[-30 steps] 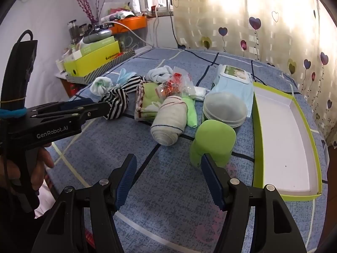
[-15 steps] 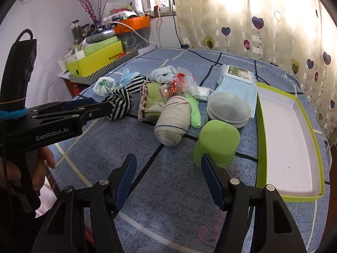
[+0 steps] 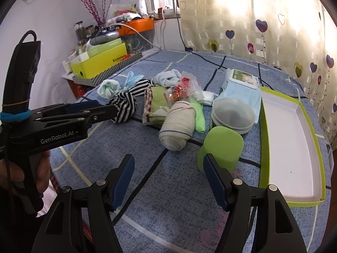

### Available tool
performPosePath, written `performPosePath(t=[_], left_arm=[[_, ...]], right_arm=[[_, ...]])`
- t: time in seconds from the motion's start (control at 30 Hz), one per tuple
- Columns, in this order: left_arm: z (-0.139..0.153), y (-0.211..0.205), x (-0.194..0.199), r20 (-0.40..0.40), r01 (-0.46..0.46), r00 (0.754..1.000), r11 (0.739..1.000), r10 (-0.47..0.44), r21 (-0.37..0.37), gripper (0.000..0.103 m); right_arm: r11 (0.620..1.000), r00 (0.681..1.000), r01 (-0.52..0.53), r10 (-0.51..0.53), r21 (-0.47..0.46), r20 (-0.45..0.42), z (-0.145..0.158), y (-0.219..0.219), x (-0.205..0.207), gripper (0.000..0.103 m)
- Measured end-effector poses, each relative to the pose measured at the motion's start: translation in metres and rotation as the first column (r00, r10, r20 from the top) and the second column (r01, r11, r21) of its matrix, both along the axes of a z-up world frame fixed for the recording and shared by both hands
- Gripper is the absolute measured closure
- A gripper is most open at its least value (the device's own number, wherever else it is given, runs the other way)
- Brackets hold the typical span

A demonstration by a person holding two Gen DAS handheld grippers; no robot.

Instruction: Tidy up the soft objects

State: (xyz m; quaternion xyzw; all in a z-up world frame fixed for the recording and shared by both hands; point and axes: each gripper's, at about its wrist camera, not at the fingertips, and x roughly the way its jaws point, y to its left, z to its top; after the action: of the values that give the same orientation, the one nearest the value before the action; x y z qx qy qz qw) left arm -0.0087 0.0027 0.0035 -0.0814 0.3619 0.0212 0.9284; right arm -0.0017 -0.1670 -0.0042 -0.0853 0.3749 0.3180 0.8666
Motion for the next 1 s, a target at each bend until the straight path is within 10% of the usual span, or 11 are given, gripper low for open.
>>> performPosePath(t=[1.0], left_arm=[[-0.005, 0.031, 0.003, 0.002, -0.008, 1.000, 0.997, 0.008, -0.074, 0.050]], right_arm=[[0.999, 1.000, -0.021, 0.022, -0.032, 0.008, 0.006, 0.023, 0.012, 0.035]])
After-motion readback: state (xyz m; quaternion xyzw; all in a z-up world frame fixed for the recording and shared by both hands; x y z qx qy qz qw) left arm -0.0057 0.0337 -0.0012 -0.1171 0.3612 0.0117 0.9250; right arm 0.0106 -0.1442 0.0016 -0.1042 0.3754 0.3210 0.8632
